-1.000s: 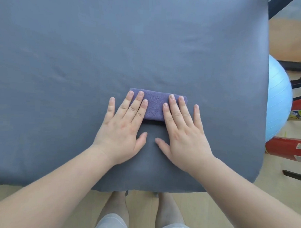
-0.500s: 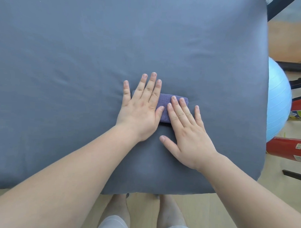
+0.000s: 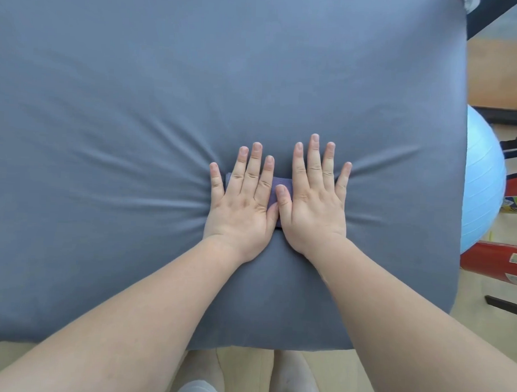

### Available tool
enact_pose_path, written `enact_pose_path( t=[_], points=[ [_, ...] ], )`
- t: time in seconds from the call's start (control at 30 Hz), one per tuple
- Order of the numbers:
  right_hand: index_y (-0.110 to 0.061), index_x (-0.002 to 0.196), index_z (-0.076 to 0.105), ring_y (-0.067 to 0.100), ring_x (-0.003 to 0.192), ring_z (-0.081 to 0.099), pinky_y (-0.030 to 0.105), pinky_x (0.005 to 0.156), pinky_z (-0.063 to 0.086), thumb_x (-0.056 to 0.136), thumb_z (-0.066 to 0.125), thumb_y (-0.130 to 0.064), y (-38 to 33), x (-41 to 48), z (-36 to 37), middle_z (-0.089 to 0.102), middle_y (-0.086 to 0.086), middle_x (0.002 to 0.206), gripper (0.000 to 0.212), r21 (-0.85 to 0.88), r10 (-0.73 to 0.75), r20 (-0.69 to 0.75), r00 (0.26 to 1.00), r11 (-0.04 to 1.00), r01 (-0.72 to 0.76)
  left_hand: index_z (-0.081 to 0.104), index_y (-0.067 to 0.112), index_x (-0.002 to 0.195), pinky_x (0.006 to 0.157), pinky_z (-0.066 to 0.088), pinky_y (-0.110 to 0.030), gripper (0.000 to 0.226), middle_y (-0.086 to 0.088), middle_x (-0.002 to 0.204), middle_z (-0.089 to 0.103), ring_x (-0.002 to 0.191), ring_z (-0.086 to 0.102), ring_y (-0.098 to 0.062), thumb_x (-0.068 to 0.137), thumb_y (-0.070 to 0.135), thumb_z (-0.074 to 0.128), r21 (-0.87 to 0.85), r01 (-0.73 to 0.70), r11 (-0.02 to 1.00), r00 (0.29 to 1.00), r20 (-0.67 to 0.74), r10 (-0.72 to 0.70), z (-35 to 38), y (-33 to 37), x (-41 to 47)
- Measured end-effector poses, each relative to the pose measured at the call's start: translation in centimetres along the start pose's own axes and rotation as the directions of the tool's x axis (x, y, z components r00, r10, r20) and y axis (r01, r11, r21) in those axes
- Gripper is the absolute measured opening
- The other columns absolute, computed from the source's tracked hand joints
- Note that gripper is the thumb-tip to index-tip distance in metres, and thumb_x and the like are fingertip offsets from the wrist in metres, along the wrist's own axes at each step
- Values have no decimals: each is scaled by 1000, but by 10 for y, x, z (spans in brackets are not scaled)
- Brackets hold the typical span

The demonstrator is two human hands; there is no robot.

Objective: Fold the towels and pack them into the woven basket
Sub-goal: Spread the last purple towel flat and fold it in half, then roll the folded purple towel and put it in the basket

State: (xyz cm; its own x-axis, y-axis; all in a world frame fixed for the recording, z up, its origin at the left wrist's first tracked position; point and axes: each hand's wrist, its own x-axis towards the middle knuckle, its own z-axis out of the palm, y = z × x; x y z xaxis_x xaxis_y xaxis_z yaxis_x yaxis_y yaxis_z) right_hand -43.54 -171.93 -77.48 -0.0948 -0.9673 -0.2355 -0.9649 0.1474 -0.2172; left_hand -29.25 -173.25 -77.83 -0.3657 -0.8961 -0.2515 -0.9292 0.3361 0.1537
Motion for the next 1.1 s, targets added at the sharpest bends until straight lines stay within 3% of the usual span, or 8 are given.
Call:
enact_pose_path(
  t=[0.17, 0.43, 0.57, 0.67, 0.73, 0.83, 0.93, 1.1],
  points=[
    [-24, 160, -2, 28, 154, -18, 56, 122, -11, 100, 19, -54, 0, 6, 11, -11, 4, 169, 70, -19, 18, -4, 1000, 1000, -18, -11, 19, 155, 119, -10, -61, 67, 0, 164, -22, 152, -18, -20, 99, 51, 6, -27, -3, 1000, 1000, 26, 3, 10, -5, 6],
    [-26, 160, 0, 28, 154, -18, 54, 122, -14, 101, 18, -54, 0, 9, 16, -13, 3, 168, 69, -38, 23, 27, 999, 999, -22, -28, 22, 149, 117, -16, -60, 64, 2, 153, -44, 148, -30, -20, 96, 50, -5, 36, 17, 999, 992, 126, -21, 7, -2, 10],
    [-24, 160, -7, 27, 153, -23, 53, 122, -14, 100, 10, -54, 4, 4, 0, -20, 1, 167, 69, -35, -31, 92, 995, 999, 34, -21, 21, 153, 119, -12, -60, 67, 1, 160, -33, 150, -26, -20, 99, 53, 1, 32, -15, 999, 988, 156, 10, -10, -2, 6],
    [-17, 161, 7, 27, 156, -5, 51, 125, -3, 103, 18, -45, 10, -9, -18, 1, 4, 170, 65, 4, -150, 106, 983, 989, 150, -5, 22, 159, 122, -1, -55, 72, 1, 166, -15, 153, -13, -18, 101, 55, 22, -41, -34, 999, 980, 194, 41, -35, -5, 0],
    [-17, 160, 20, 31, 152, 22, 50, 125, 11, 104, 34, -36, 11, -20, -28, 32, 8, 161, 61, 15, -222, 102, 970, 975, 221, 11, 22, 159, 123, 13, -48, 77, 2, 167, 6, 153, 6, -19, 97, 55, 43, -116, -3, 993, 977, 211, 28, -53, -6, -2],
    [-20, 157, 29, 32, 117, 52, 47, 120, 28, 96, 59, -30, 5, -32, -46, 56, 9, 117, 69, -2, -286, 111, 952, 958, 288, 45, 24, 141, 103, 39, -40, 67, 0, 139, 50, 129, 43, -25, 84, 53, 66, -76, 61, 995, 967, 251, -40, -80, -9, -10],
    [-23, 157, 27, 31, 117, 49, 39, 112, 33, 99, 57, -34, 0, -40, -76, 51, 8, 123, 66, 19, -198, 302, 933, 979, 201, 62, 26, 99, 81, 47, -34, 34, 4, 102, 64, 101, 59, -24, 73, 44, 75, -130, 225, 966, 920, 354, -167, -108, -13, -23],
    [-33, 155, 28, 30, 114, 54, 37, 95, 44, 97, 58, -29, -2, -73, -143, 49, 4, 125, 65, 256, -210, 354, 911, 959, 122, 64, 23, 78, 61, 50, -31, 27, 0, 78, 68, 70, 62, -16, 62, 31, 83, -563, 479, 673, 866, 426, -261, -166, -4, -70]
  ],
)
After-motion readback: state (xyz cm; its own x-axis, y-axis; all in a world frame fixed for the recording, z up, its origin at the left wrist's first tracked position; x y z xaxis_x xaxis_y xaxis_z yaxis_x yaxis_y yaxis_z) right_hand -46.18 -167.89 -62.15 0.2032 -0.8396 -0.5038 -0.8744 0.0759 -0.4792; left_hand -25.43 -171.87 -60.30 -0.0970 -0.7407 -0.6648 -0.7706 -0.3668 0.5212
